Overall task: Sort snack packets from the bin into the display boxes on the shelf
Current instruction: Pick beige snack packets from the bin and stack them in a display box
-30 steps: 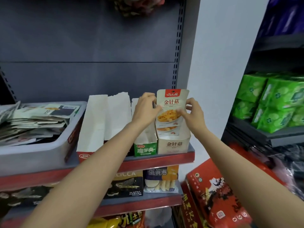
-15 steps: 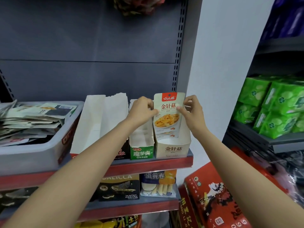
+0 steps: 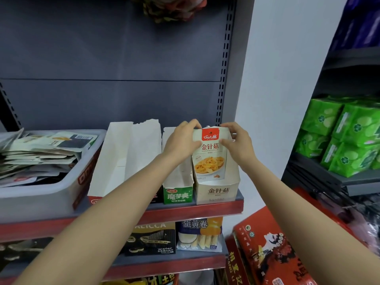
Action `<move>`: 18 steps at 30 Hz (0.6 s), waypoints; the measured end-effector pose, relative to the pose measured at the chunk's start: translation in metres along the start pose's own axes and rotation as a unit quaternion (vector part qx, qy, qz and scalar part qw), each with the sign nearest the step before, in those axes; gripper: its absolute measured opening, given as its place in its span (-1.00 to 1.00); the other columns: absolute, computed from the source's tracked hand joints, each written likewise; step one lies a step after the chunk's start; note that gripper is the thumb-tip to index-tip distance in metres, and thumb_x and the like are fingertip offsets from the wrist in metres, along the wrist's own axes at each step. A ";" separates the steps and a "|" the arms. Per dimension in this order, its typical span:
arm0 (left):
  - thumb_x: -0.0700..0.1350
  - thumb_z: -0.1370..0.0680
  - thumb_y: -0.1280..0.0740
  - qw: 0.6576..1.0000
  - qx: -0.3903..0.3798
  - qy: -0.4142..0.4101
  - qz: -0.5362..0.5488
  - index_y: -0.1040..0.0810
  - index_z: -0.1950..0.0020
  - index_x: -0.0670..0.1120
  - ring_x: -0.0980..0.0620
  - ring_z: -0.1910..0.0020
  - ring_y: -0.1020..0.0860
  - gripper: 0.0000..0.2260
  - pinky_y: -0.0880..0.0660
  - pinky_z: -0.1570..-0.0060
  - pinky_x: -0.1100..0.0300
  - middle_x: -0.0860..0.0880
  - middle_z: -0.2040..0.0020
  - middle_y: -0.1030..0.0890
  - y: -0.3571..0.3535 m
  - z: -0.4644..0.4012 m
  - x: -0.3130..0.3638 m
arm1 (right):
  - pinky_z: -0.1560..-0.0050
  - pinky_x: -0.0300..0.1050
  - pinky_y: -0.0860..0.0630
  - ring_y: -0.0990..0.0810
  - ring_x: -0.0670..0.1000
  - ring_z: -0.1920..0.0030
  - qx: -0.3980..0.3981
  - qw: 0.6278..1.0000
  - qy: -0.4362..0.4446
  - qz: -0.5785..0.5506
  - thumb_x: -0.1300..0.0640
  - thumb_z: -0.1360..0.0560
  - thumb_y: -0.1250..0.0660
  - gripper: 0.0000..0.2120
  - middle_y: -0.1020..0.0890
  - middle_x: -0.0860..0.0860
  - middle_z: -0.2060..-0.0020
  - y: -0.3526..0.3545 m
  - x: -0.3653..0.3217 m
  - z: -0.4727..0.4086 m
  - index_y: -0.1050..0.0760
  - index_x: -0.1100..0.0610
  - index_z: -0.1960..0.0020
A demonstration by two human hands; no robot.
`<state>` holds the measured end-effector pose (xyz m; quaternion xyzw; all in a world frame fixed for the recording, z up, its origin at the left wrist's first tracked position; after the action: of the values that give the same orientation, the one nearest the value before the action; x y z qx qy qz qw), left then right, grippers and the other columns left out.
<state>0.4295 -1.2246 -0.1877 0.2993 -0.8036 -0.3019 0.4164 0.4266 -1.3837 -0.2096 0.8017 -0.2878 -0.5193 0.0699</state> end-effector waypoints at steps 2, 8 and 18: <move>-0.10 -0.52 -0.36 1.000 0.013 -0.007 -0.025 -0.42 -0.25 -0.03 0.02 -0.12 -0.50 -0.68 -0.40 0.11 0.22 -0.03 -0.18 -0.49 0.003 0.001 0.005 | -0.01 -0.27 -0.39 -0.49 0.01 -0.13 0.005 0.999 0.018 0.046 0.29 -0.47 -0.34 -0.61 -0.52 0.05 -0.18 0.001 -0.007 0.002 -0.42 0.12 -0.28; -0.13 -0.55 -0.24 0.990 0.095 -0.065 -0.081 -0.43 -0.26 -0.05 -0.01 -0.18 -0.46 -0.73 -0.43 -0.13 0.02 -0.03 -0.20 -0.51 0.044 0.026 0.016 | -0.11 -0.33 -0.27 -0.37 -0.02 -0.26 0.039 0.972 0.149 0.175 0.27 -0.49 -0.29 -0.61 -0.40 0.00 -0.24 -0.003 -0.061 0.026 -0.42 0.07 -0.30; -0.12 -0.52 -0.24 0.969 0.218 0.008 -0.115 -0.48 -0.08 -0.07 -0.06 -0.02 -0.50 -0.84 -0.46 -0.02 -0.03 -0.02 0.01 -0.55 0.188 0.123 -0.086 | -0.08 -0.24 -0.30 -0.43 0.01 -0.21 -0.131 0.951 0.260 0.106 0.21 -0.52 -0.25 -0.67 -0.45 0.03 -0.21 -0.149 -0.185 0.087 -0.42 0.10 -0.28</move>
<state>0.3222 -1.0119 -0.1496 0.4755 -0.8071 -0.1628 0.3097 0.3537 -1.1455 -0.1632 0.8579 -0.2723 -0.3152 0.3009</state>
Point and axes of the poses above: each hand's wrist, its own z-axis away from the middle knuckle, its own y-axis out of the back of the hand, x = y × z, the point moved 8 cm from there along -z, towards the middle knuckle
